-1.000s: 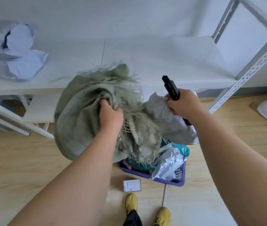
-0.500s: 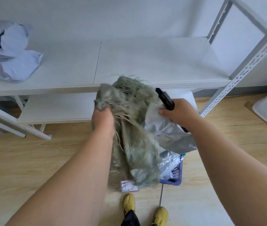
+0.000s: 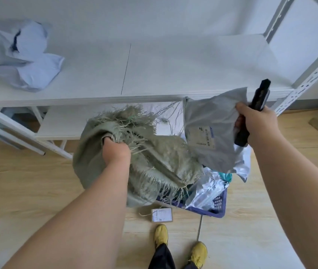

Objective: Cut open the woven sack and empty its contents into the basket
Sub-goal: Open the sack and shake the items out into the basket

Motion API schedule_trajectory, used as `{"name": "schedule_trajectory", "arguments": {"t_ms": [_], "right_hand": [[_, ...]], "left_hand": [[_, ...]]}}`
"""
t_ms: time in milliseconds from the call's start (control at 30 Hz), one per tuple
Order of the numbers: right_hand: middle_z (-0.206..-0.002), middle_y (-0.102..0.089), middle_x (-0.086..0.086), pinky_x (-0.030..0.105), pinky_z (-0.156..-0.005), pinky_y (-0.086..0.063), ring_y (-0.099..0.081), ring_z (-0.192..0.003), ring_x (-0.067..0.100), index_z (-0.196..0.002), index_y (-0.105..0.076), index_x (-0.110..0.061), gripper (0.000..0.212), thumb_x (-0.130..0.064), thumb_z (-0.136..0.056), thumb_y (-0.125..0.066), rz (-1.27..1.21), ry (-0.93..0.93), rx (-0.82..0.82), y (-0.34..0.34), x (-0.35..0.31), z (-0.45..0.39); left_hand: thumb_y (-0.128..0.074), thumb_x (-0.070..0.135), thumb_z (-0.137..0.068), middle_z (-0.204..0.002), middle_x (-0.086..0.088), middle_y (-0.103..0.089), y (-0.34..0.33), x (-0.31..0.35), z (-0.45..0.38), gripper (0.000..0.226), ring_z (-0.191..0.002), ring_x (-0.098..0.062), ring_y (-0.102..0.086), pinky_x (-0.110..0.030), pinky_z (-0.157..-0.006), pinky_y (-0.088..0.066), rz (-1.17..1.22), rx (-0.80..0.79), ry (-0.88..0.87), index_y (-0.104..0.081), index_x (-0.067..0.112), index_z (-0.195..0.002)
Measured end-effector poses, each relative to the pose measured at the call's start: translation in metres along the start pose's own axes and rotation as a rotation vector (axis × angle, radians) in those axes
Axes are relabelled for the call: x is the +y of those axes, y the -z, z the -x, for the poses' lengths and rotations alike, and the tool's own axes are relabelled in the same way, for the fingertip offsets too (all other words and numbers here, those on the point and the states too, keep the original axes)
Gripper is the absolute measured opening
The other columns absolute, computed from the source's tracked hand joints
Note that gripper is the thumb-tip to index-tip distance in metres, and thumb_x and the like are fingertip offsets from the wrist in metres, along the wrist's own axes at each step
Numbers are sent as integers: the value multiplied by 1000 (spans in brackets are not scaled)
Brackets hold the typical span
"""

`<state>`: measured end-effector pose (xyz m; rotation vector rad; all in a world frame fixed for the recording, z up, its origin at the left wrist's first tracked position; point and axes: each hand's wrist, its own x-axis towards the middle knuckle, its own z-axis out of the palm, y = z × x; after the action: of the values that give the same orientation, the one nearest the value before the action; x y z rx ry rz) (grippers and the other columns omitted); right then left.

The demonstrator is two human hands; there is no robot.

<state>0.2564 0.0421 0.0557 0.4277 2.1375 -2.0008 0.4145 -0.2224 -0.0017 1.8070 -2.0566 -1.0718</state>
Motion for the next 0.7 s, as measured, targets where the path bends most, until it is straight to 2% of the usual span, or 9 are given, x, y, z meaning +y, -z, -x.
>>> {"name": "schedule_trajectory", "arguments": {"t_ms": [100,200,267,367,467,533,600,700], "right_hand": [[-56,-51,2,30,-56,-49,-50,-44,15,-76,-58,-18,16,-16,-83,-72,-111,-18,17,2,-9,0],[-54,-50,0,32,-65,-50,-51,-46,15,-82,-58,-14,16,-18,-82,-74,-251,-108,60,10,-22,-6],[-60,-53,1,36,-68,-52,-55,-54,19,-79,-58,-15,21,-26,-80,-76,-148,-117,43,13,-28,-8],[-58,-51,2,34,-58,-47,-50,-49,20,-71,-61,-20,28,-42,-76,-78,115,-10,-84,6,-25,-1],[-54,-50,5,28,-51,-41,-47,-42,17,-77,-63,-16,36,-50,-79,-74,322,80,-190,-2,-20,8],[-57,-50,8,26,-49,-38,-46,-42,17,-83,-61,-13,38,-50,-83,-70,437,120,-225,-4,-18,10],[-59,-49,8,28,-53,-37,-45,-48,20,-76,-54,-13,41,-51,-86,-67,505,142,-251,-4,-16,12],[-61,-50,9,32,-61,-37,-46,-54,22,-67,-48,-15,46,-53,-86,-64,541,173,-253,-5,-13,12]], "left_hand": [[-46,11,-100,-141,-15,-51,0,-11,-10,42,-127,-37,-49,-42,-100,-40,-151,-13,-58,-42,8,-142],[-45,19,-98,-139,-14,-53,2,-33,-27,45,-125,-39,-50,-46,-102,-44,-289,-53,71,-44,12,-143],[-49,24,-93,-135,-14,-56,-6,-49,-42,48,-120,-40,-54,-48,-102,-45,-283,-101,212,-49,8,-138],[-50,20,-85,-129,-20,-60,-37,-67,-66,47,-114,-41,-60,-50,-100,-49,-254,-173,261,-56,0,-128],[-46,12,-92,-133,-24,-54,-22,-31,-30,44,-117,-38,-57,-36,-91,-50,-270,-169,167,-47,-8,-132],[-50,17,-96,-136,-22,-51,-17,-14,-17,46,-117,-37,-56,-34,-86,-49,-256,-183,108,-40,-6,-135],[-57,23,-94,-130,-16,-58,-18,-5,-17,46,-110,-36,-61,-34,-83,-51,-221,-170,33,-47,1,-133],[-53,15,-95,-130,-9,-57,-19,9,-17,38,-108,-34,-63,-33,-83,-52,-127,-182,-52,-52,13,-133]]}}
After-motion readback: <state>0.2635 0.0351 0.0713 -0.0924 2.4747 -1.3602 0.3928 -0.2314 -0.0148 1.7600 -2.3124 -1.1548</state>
